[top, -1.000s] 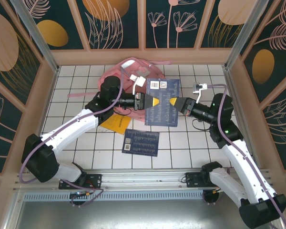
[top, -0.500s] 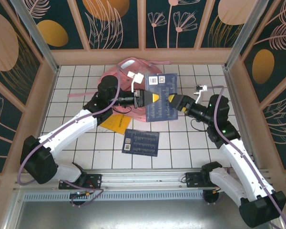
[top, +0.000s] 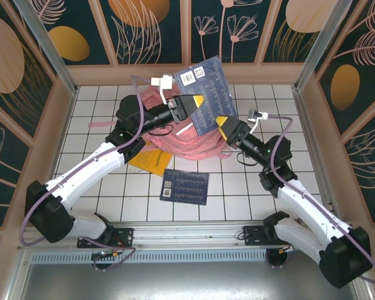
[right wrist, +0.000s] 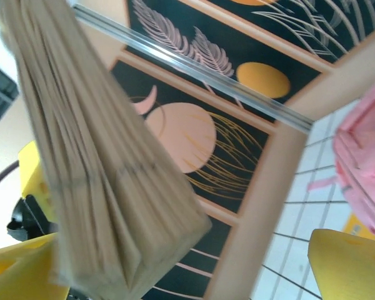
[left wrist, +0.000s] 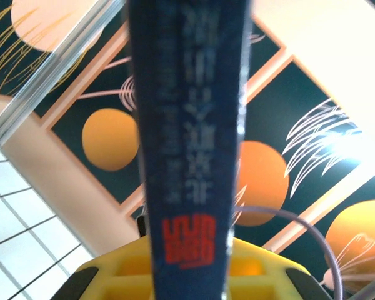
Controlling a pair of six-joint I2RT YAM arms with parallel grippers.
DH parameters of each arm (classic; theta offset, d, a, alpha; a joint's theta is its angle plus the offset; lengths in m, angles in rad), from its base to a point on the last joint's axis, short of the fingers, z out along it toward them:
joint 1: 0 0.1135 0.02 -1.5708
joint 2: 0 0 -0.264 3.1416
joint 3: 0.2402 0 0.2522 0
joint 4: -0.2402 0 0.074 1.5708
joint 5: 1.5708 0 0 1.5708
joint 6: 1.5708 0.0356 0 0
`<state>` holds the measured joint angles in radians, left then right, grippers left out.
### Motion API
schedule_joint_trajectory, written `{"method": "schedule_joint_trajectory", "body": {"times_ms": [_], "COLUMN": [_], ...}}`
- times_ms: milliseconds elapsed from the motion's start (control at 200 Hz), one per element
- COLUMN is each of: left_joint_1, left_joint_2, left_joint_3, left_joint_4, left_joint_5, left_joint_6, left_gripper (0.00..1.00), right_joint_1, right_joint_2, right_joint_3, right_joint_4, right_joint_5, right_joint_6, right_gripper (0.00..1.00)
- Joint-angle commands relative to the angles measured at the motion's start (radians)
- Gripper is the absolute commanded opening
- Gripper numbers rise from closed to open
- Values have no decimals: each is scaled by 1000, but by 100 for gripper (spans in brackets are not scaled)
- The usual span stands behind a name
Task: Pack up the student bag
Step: Pass the book.
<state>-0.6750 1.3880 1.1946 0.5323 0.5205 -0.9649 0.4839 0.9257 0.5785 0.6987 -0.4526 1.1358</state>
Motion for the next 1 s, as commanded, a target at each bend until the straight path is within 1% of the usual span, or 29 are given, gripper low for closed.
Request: {"method": "schedule_joint_trajectory", "body": {"times_ms": [0,150,200,345,415,450,511,521,546,571,606,666,721,766,841,891,916,956,996], "left_joint_1": [-3,-2,-4,-4,-4,-4,-4,-4,-4,-4,-4,-2,-1,0,11,24,32,50,74], "left_joint_2": [19,34,32,26,29,31,35,35,36,33,28,15,8,12,28,52,70,103,140], "left_joint_3": [13,-2,-11,-37,-42,-45,-49,-49,-47,-46,-42,-31,-4,38,102,149,173,208,235], "left_joint_4": [197,228,229,227,225,224,213,208,188,164,118,12,-102,-220,-385,-484,-528,-578,-619], "left_joint_5": [-35,-45,-54,-78,-85,-86,-93,-96,-104,-117,-137,-188,-232,-267,-328,-359,-374,-376,-352], "left_joint_6": [-104,-140,-143,-144,-146,-148,-147,-146,-137,-124,-97,-27,51,124,225,280,305,348,376], "left_gripper": [0,0,0,0,0,0,0,2,9,20,32,46,57,62,70,72,73,75,75], "right_joint_1": [57,111,112,113,116,117,122,122,125,125,123,118,104,89,69,68,36,17,2], "right_joint_2": [46,91,108,147,155,156,155,154,150,145,133,101,62,23,-37,-68,-79,-84,-80], "right_joint_3": [42,106,119,139,140,141,140,140,139,139,135,122,124,121,140,160,173,195,223], "right_joint_4": [251,256,258,290,298,299,301,299,290,277,255,206,95,-1,-211,-371,-446,-546,-642], "right_joint_5": [127,230,247,270,287,299,316,318,325,333,345,355,372,393,436,463,483,481,477], "right_joint_6": [15,-78,-83,-74,-79,-82,-94,-97,-104,-111,-122,-151,-181,-212,-263,-296,-308,-341,-377], "right_gripper": [90,76,67,46,31,21,2,0,0,0,0,0,0,0,0,0,0,0,0]}}
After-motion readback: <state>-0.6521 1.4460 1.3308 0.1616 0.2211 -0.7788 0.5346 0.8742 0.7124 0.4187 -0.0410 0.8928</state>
